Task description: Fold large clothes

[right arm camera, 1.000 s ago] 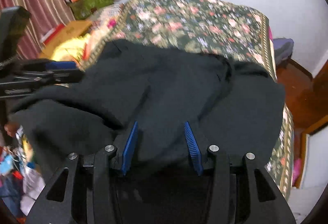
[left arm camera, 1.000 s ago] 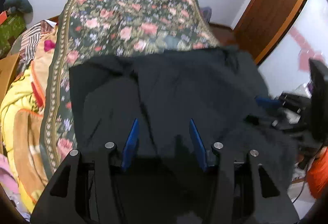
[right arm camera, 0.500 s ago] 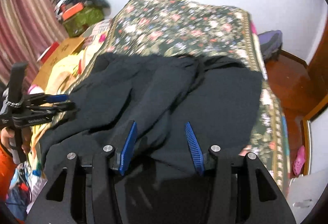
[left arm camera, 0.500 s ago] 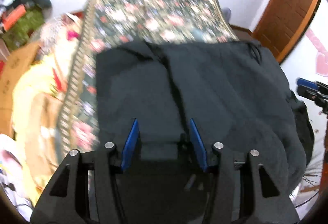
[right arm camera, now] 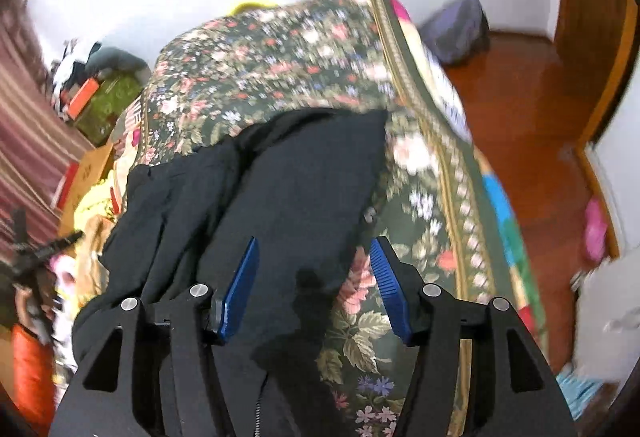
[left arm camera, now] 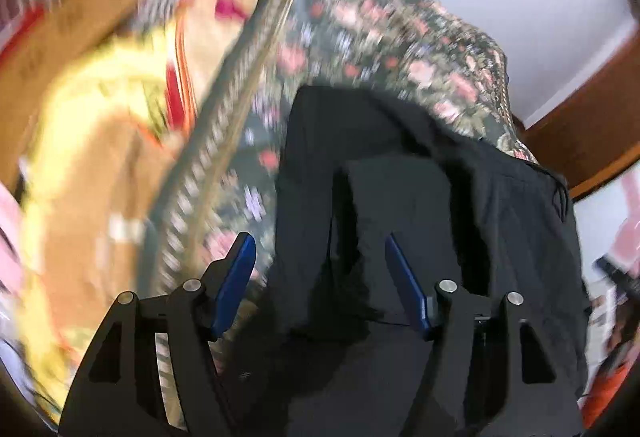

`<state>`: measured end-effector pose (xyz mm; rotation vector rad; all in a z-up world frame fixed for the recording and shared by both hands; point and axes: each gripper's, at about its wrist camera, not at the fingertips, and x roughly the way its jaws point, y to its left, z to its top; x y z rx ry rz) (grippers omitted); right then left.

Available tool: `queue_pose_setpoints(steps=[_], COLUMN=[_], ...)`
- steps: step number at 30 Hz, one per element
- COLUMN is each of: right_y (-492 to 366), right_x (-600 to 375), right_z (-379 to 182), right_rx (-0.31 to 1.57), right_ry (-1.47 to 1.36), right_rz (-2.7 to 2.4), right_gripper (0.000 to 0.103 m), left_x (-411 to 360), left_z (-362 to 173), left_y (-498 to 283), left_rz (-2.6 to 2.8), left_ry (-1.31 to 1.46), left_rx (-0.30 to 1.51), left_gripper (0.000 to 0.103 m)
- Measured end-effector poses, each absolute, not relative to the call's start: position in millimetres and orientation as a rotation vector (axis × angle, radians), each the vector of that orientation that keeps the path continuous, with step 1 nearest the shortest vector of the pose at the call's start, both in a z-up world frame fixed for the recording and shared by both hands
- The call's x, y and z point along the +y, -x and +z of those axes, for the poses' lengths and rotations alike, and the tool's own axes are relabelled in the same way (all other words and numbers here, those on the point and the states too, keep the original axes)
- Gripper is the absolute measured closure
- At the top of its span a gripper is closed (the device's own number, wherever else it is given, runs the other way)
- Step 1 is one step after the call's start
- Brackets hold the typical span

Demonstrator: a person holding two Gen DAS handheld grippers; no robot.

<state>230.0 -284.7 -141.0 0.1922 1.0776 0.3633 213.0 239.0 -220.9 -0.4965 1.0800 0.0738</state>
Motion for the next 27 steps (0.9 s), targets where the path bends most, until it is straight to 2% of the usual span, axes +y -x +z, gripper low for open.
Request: queue_pose_setpoints(steps=[5,11,19,21,22,24,25,26,27], right_y=[-245.0,-261.0,-280.9,-286.6,-289.0,-291.9,-292.7,-293.6,-295.2], right_x=[-281.0,-275.6,-275.7,-274.8,-273.2,-269.2,-267.2,-264.9,-262.7], right_z=[-175.2,-187.8,-193.8,-195.0,-194.2,-190.2,-185.9,-180.5,-175.3], right_rx=[1.188,1.197,1.179,1.187,1.19,1.192,1.185,1.174,1.162], right_ry=[-0.261,-0.34,-0.39,-0.404,-0.4,-0.387,-0.368,-0.353,-0.347], right_rz=[0.412,0.486,0.522,0.529,0.529,0.521,0.509,0.508,0.51], right_gripper=[0.049,0.047,0.046,0.051,0.057,0.075,0.088,0.094,0.094], left_x=[246.7,267.9,257.6,260.6,262.5,262.4,257.3,252.8,245.9], left_z=[-265.8,-304.7,-311.6,-315.6,-317.6,-315.5,-309.3,-305.0,-299.1], left_y=[-232.2,-257.1,-286.2,-293.6,-297.1,-297.9,-297.8,-298.4,-298.3], left_rz=[0.019,0.093,-0.077,-0.071,-0.063,-0.034,-0.007,0.031,0.062], left_ry=[0.632,0.717,0.713,0.72,0.731,0.734,0.686,0.614,0.524], left_rx=[1.135,1.178,1.143,1.139,1.145,1.151,1.151,1.158,1.167], left_gripper=[0.037,0.037,0.037,0.049,0.054,0.064,0.077,0.098,0.099])
